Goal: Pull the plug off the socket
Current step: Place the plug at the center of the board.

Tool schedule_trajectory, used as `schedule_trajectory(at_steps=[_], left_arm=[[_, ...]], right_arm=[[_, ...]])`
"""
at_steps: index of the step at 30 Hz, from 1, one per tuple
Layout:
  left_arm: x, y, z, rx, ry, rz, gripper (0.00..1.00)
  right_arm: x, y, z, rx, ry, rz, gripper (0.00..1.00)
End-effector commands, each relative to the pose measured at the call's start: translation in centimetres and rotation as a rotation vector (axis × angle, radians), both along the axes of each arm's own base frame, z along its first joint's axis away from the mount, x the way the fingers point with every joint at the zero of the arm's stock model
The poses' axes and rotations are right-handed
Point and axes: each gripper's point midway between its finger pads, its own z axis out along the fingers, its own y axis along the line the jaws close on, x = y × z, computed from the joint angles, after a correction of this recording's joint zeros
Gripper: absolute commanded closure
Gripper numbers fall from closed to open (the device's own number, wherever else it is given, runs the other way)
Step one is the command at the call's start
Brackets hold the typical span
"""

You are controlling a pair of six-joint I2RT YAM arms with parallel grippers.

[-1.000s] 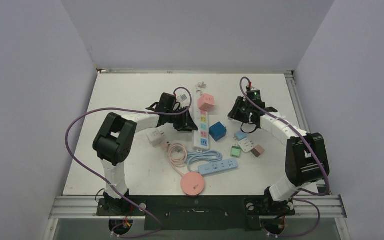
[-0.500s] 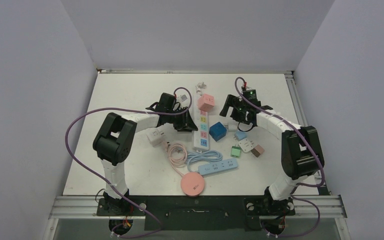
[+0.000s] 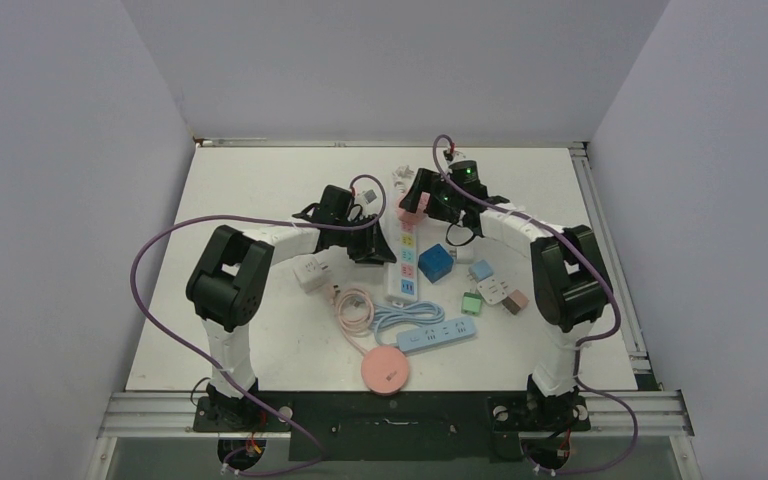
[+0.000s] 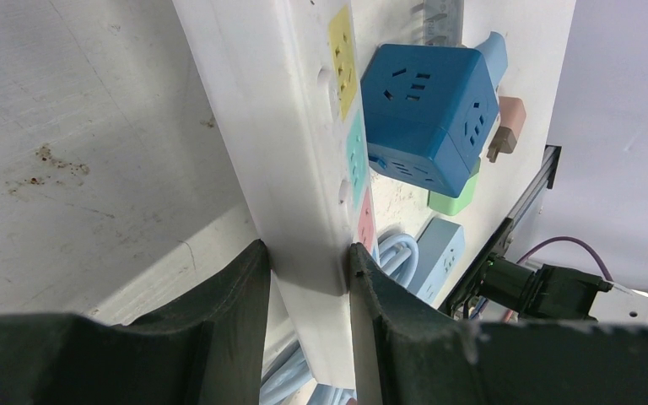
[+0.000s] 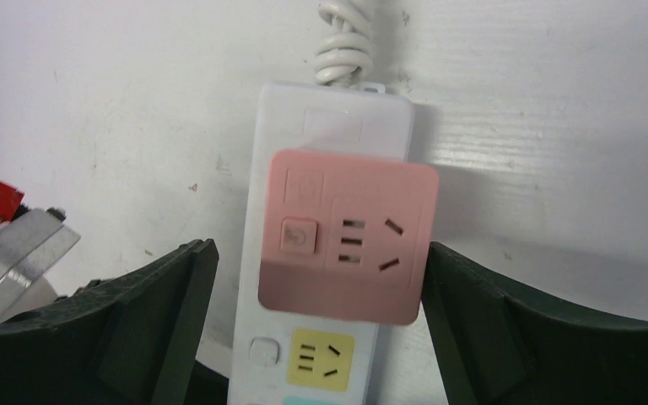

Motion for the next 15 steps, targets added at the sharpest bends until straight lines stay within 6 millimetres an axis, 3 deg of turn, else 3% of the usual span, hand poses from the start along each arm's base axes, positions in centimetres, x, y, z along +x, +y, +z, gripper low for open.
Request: schedule_trajectory(at_steps=[1, 4, 9, 15], left_arm=[[-0.3, -0.2, 1.8, 0.021, -0.078, -0.062, 1.0], [0.0, 0.0, 1.3, 0.044, -0.078, -0.059, 1.0], [0.6, 1.0, -0.2, 0.072, -0.043, -0.048, 1.0], [0.9, 2.3, -2.2, 0.17, -0.034, -0.075, 1.0]], right_arm=[[2.6, 0.8, 0.8, -0.012, -0.027, -0.042, 0.09], [2.8, 1.5, 0.4, -0.013, -0.011, -0.037, 0.05], [2.9, 1.8, 0.9, -0.01, -0.011, -0.032, 0.35], [3.3, -0.4, 2.0, 0.02, -0.017, -0.057, 0.77]])
